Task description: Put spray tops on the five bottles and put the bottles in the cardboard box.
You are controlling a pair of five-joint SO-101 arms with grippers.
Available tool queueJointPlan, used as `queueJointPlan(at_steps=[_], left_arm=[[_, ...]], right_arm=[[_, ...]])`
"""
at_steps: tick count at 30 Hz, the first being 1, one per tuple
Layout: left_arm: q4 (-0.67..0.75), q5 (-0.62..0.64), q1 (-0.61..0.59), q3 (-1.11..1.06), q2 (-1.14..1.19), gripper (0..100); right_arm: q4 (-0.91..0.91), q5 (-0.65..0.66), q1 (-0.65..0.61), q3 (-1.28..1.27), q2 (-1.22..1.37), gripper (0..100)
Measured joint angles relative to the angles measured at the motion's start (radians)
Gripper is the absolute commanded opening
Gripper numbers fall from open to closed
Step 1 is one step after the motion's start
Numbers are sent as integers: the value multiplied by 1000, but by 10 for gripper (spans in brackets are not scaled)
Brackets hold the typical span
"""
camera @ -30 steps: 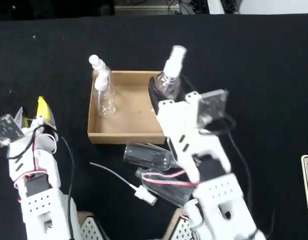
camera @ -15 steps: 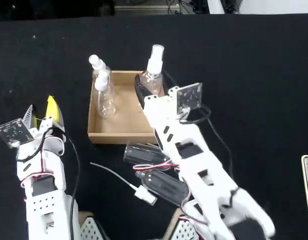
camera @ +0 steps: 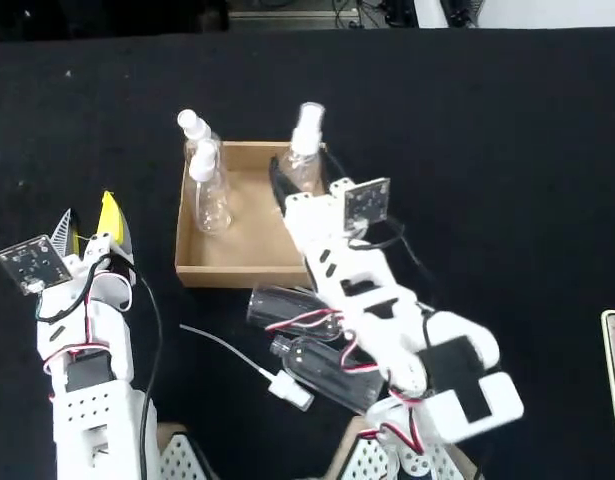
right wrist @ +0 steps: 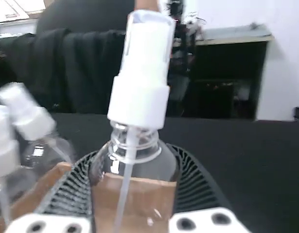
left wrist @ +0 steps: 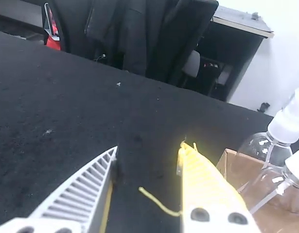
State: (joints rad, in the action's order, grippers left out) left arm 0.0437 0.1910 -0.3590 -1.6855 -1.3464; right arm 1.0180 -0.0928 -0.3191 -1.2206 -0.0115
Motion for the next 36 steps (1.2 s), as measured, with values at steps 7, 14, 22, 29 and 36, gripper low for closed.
queueJointPlan(at_steps=[7, 14, 22, 29, 36], left_arm=[[0, 0, 0, 0, 0, 177], [0, 0, 0, 0, 0, 177], [0, 0, 0, 0, 0, 177], [0, 0, 0, -2, 0, 177], [0, 0, 0, -2, 0, 177]], right_arm=[[5, 0, 11, 58, 80, 11], [9, 0, 11, 169, 210, 11], [9, 0, 11, 264, 299, 11], [11, 0, 11, 311, 397, 11], [35, -2, 11, 356, 443, 12]])
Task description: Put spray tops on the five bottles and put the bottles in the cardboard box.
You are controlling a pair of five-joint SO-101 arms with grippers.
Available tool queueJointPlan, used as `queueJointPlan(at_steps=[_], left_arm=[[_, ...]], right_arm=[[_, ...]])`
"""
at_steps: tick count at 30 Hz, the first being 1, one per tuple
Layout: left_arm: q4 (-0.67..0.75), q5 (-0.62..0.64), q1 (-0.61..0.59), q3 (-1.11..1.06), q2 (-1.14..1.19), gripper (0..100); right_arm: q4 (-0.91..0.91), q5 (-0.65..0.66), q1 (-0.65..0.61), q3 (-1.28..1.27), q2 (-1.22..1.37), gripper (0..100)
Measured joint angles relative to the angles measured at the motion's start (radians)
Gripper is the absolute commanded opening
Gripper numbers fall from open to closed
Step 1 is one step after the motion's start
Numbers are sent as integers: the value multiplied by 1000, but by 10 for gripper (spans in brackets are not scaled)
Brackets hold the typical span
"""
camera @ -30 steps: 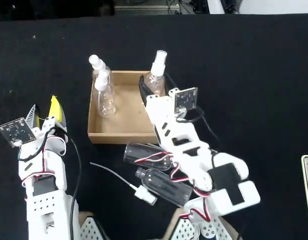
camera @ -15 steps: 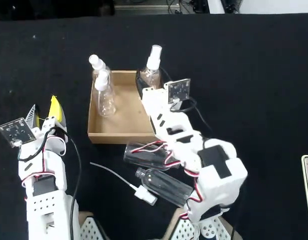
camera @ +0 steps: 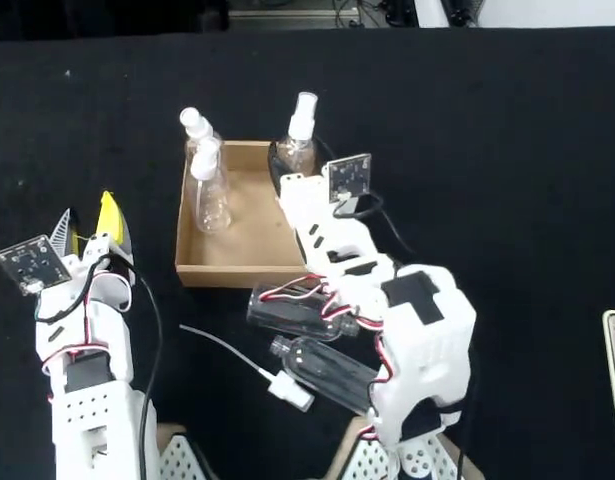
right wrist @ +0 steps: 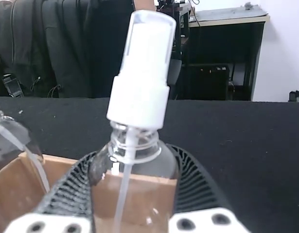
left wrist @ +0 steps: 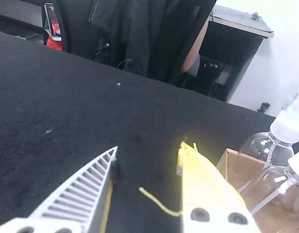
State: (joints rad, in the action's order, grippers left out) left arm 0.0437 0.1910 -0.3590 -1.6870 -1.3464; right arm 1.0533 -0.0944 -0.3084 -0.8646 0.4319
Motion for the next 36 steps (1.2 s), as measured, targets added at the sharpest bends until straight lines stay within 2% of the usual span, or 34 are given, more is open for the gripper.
queueJointPlan(at_steps=[7, 13, 20, 26, 36], left_arm=[[0, 0, 0, 0, 0, 177], [0, 0, 0, 0, 0, 177], [0, 0, 0, 0, 0, 177], [0, 0, 0, 0, 0, 177], [0, 0, 0, 0, 0, 177]], right_arm=[[23, 5, 0, 0, 0, 13], [23, 123, -2, 0, 0, 13], [25, 141, -11, 0, 17, 17], [25, 141, -12, 0, 18, 177], [25, 147, -12, -3, 18, 184]])
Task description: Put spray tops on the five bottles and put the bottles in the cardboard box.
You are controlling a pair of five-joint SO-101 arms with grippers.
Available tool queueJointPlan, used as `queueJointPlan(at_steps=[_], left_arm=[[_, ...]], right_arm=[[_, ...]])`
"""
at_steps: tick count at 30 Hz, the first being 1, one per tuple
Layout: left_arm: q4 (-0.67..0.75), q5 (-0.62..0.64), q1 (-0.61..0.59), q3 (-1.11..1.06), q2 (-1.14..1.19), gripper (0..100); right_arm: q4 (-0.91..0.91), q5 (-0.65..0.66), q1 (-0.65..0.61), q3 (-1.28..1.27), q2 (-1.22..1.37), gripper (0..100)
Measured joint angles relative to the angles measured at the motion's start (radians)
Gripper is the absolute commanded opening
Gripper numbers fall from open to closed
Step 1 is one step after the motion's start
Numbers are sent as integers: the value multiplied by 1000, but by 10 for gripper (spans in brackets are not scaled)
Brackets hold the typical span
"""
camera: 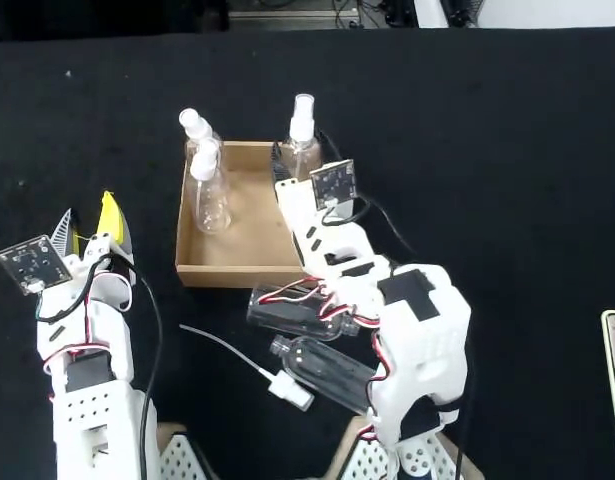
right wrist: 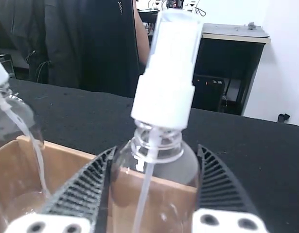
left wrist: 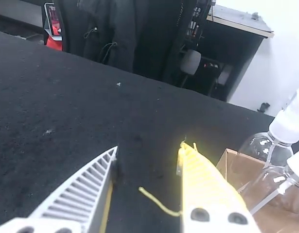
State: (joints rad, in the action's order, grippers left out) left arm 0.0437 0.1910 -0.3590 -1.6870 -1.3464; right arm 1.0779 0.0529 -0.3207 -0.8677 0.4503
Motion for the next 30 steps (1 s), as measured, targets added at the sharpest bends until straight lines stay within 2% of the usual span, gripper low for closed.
queueJointPlan(at_steps=[30], left_arm=[[0, 0, 0, 0, 0, 177]], right_arm=[[9, 0, 0, -12, 0, 185]])
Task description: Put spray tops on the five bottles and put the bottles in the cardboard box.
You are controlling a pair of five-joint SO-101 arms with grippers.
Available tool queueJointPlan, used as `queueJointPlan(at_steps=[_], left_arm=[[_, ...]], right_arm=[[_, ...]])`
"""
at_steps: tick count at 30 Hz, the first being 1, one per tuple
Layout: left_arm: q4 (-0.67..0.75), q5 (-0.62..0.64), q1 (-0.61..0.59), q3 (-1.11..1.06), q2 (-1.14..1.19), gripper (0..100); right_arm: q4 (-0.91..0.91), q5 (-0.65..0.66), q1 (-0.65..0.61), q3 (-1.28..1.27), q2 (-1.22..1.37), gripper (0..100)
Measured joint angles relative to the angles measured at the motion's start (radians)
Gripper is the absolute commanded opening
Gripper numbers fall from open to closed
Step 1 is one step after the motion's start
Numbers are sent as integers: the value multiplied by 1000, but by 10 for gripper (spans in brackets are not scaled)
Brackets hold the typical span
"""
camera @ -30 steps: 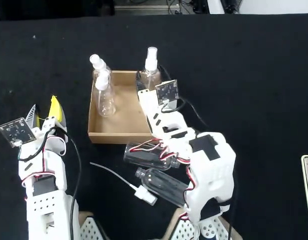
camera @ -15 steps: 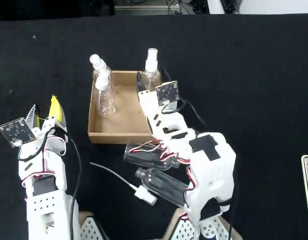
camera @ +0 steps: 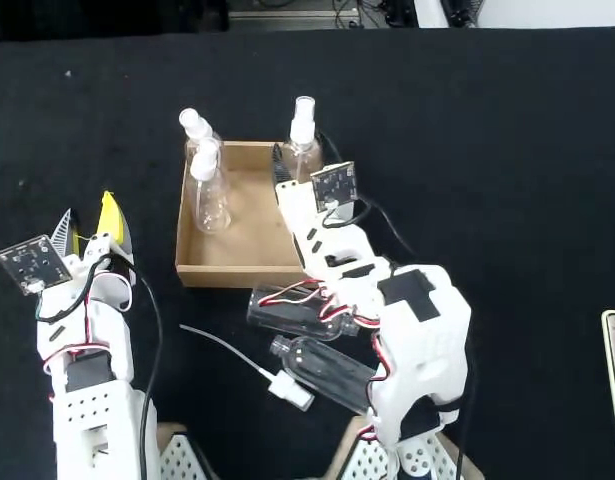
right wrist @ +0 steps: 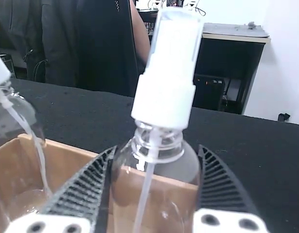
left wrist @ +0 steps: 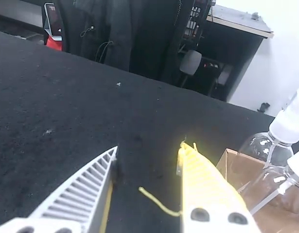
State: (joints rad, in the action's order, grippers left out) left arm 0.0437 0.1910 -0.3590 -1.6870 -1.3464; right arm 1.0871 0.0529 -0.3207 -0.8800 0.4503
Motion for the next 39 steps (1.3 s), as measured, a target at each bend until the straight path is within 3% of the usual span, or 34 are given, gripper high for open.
queueJointPlan(at_steps=[7, 12, 39], left_arm=[[0, 0, 0, 0, 0, 177], [0, 0, 0, 0, 0, 177], [0, 0, 0, 0, 0, 177]], right_arm=[[0, 0, 0, 0, 0, 192], [0, 0, 0, 0, 0, 292], [0, 0, 2, -44, -40, 276]])
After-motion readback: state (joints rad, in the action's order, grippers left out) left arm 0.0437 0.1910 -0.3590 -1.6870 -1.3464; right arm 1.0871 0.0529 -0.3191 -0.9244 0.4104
